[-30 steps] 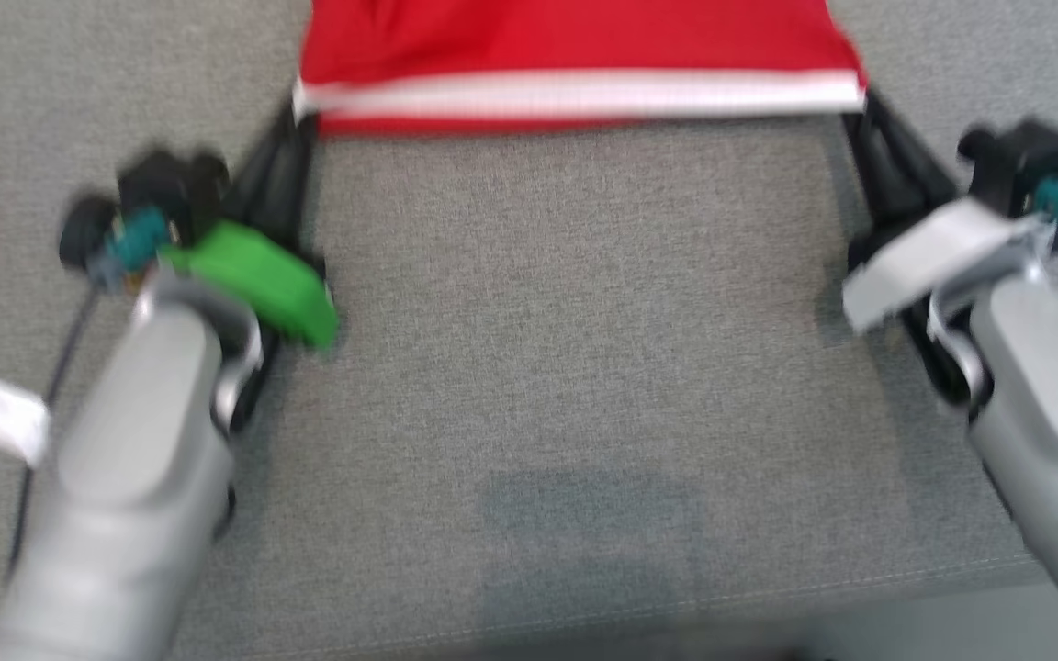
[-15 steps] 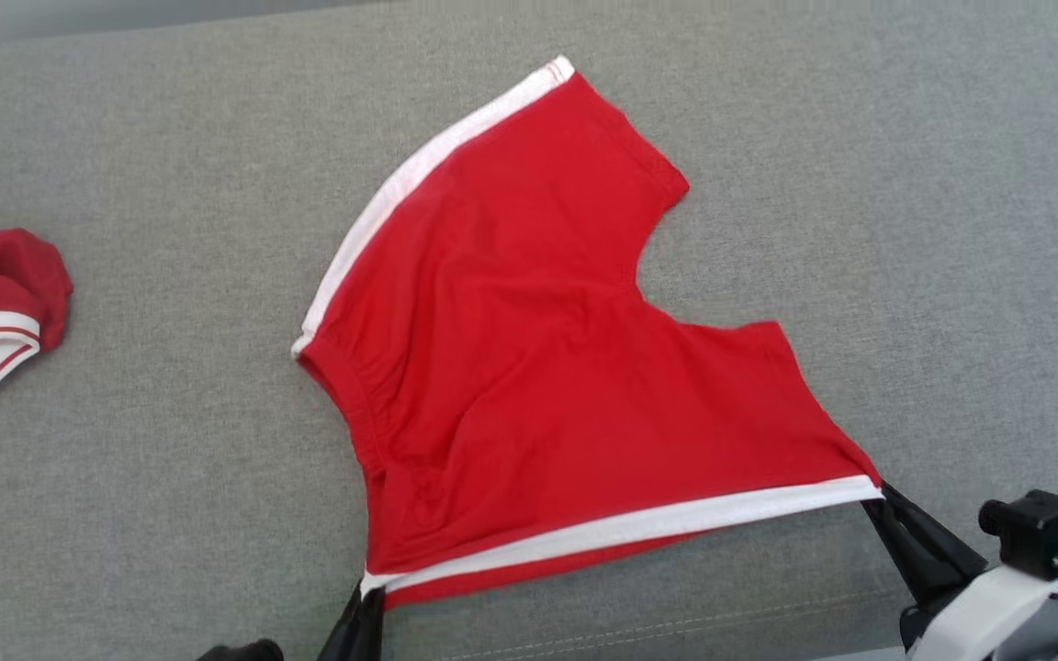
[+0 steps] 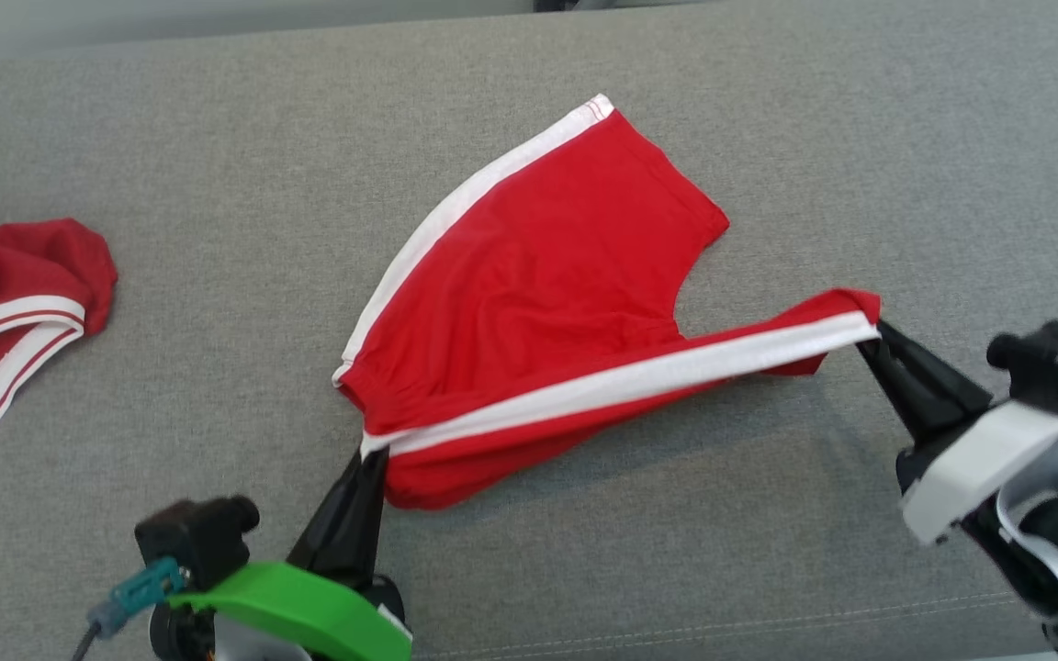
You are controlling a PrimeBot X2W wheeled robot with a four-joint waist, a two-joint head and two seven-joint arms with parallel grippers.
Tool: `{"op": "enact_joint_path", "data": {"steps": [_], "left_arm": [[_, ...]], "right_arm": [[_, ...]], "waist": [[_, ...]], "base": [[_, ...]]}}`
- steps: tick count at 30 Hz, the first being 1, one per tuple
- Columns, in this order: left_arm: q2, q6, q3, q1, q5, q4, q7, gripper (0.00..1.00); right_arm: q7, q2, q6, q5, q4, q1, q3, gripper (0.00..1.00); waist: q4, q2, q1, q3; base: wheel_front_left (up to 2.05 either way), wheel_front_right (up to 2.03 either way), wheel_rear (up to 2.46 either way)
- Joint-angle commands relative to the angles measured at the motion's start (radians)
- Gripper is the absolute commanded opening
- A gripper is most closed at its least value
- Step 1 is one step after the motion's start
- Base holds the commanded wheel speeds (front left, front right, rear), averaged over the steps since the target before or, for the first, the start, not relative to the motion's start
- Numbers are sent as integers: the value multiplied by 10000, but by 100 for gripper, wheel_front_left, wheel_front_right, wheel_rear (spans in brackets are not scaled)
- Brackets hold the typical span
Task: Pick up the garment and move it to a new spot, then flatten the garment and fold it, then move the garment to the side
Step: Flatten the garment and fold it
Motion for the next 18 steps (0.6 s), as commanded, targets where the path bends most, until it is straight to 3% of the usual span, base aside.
{"op": "enact_joint_path", "data": {"steps": [1, 4, 6, 11, 18], "left_arm": [[7, 49, 36, -526, 48, -5, 194, 0], [-181, 162, 69, -1791, 84, 299, 718, 0], [-311, 218, 72, -2641, 197, 711, 966, 0], [-780, 100, 25, -4493, 334, 2021, 1156, 0], [-1204, 44, -26, -6212, 678, 3939, 989, 0]], "right_arm": [[136, -188, -18, -59, 129, -593, 100, 0], [496, -475, -13, -57, 650, -2234, 605, 0], [685, -318, -18, 319, 1146, -3243, 921, 0], [898, -488, -17, 310, 2628, -5749, 1758, 0], [769, -377, -17, 302, 4741, -7845, 2839, 0]], "waist": [[593, -1, 1, 822], [1027, -1, 1, 1510], [1323, -1, 1, 1954], [1858, -1, 1, 2869], [2254, -1, 1, 3409]], "base": [[0, 0, 0], [0, 0, 0], [0, 0, 0], [0, 0, 0], [0, 0, 0]]}}
